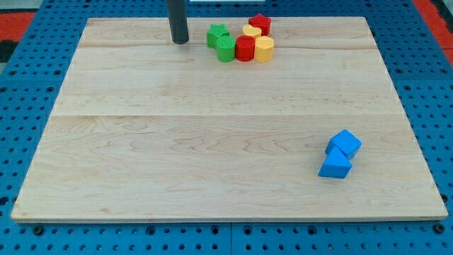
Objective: Slide the green star along with the green circle down a bit
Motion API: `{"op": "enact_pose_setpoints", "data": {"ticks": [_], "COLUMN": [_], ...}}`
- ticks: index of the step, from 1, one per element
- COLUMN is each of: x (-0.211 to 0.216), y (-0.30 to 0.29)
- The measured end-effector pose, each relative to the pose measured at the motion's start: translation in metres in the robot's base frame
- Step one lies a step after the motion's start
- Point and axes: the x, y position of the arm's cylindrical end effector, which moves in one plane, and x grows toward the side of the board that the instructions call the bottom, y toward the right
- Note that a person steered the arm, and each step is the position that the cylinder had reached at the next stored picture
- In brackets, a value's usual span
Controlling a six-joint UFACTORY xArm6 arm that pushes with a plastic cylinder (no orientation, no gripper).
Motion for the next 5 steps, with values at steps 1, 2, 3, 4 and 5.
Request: {"op": "enact_pose_setpoints", "data": {"ticks": [1,2,3,4,5], "x": [-0.016,-0.016,-0.016,-0.016,-0.016], "y": [0.001,0.010,0.023,0.034,0.047]}}
